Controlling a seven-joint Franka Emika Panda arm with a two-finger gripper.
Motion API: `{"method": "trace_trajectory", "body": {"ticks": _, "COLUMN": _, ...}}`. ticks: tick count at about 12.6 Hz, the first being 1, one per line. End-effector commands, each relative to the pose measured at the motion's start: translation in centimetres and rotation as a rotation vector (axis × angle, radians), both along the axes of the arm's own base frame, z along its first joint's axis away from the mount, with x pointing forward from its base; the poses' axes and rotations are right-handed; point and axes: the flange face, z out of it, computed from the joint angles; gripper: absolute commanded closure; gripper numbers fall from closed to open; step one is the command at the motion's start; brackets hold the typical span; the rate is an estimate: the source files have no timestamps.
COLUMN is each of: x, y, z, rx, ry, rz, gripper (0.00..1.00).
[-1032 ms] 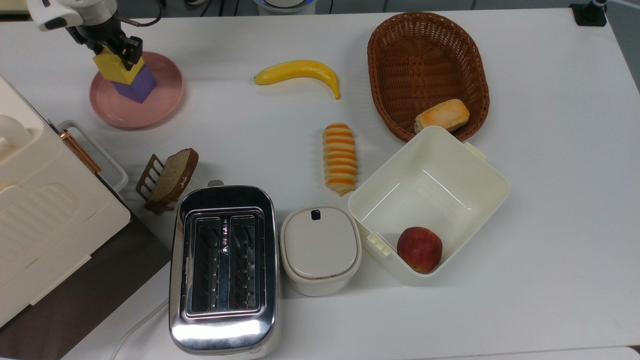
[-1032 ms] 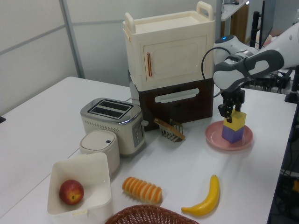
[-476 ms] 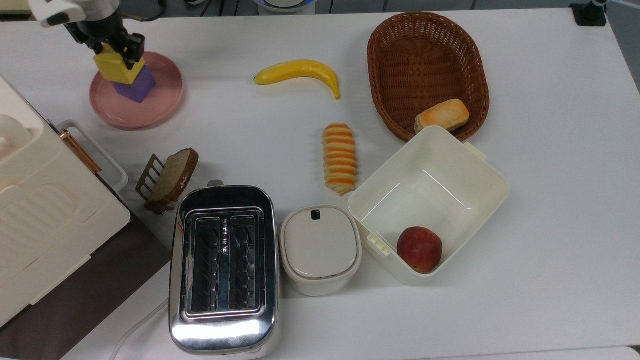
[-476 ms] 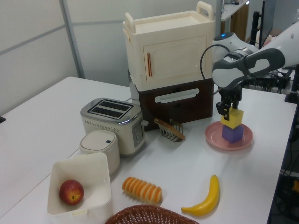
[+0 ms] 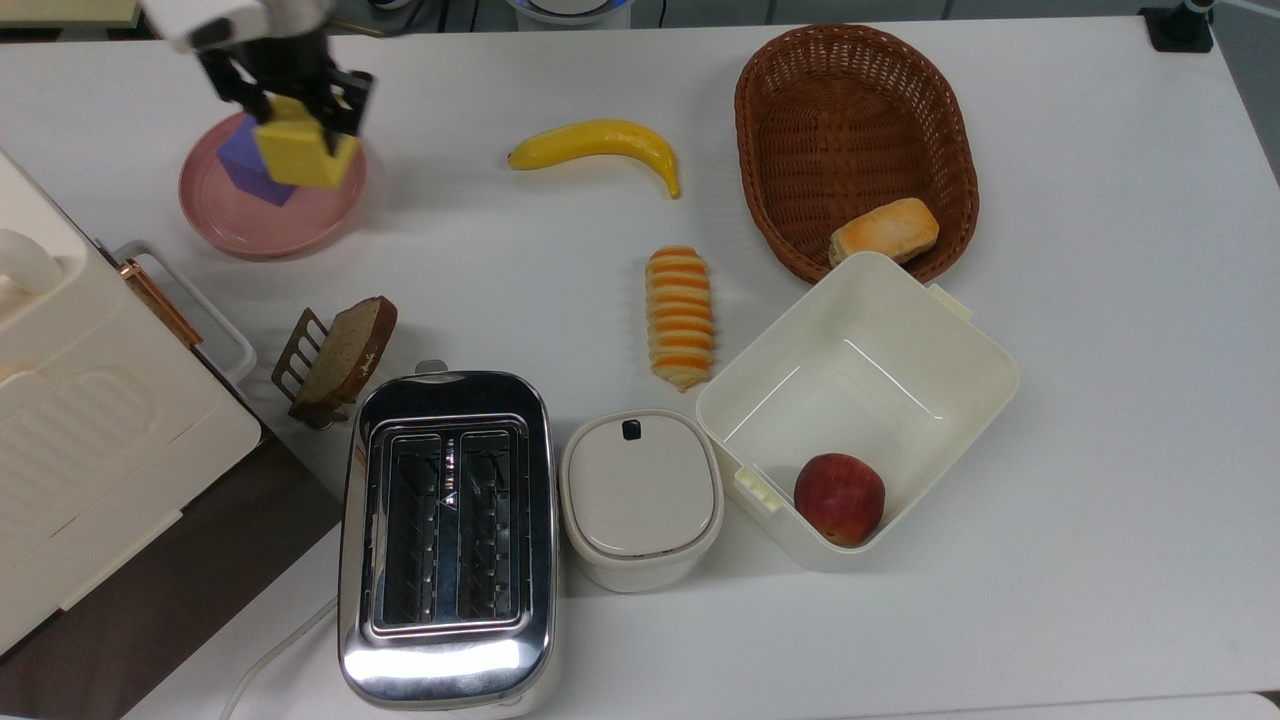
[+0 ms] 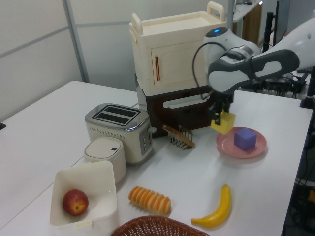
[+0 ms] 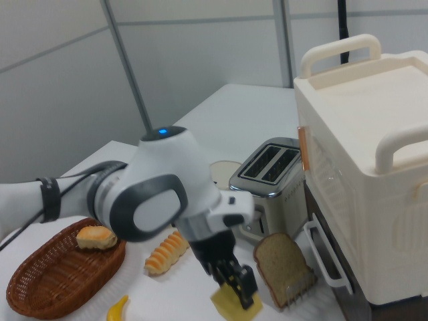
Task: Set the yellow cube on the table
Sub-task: 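Carry the yellow cube off the plate toward the banana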
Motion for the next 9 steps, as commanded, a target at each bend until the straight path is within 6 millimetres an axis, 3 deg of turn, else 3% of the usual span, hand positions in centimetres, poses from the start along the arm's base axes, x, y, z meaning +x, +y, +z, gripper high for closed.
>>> {"method": "trace_trajectory", "body": {"ticks": 1, "x": 1.8, "y": 4.9, "z": -0.6, "rx": -0.009, "ry": 0.010, "rz": 0.016, "gripper": 0.75}}
{"method": "trace_trajectory", "body": {"ticks": 2, "x": 2.3, "y": 5.9, "z": -1.1, "rx": -0.005, "ry": 0.007, "rz": 0.015, "gripper": 0.75}}
{"method": "trace_trajectory", "body": {"ticks": 3, "x": 4.0, "y": 7.9, "z": -1.3, "rx": 0.000, "ry": -0.005, "rz": 0.003, "gripper": 0.75}}
{"method": "trace_trajectory", "body": {"ticks": 6, "x": 7.4, "y": 10.7, "z": -2.3, "rx": 0.009, "ry": -0.036, "rz": -0.083, "gripper": 0.75}}
{"method": "trace_trajectory", "body": {"ticks": 9, "x": 8.6, "y": 12.3, "z": -3.2, "rx": 0.012, "ry": -0.047, "rz": -0.105, "gripper": 0.75}}
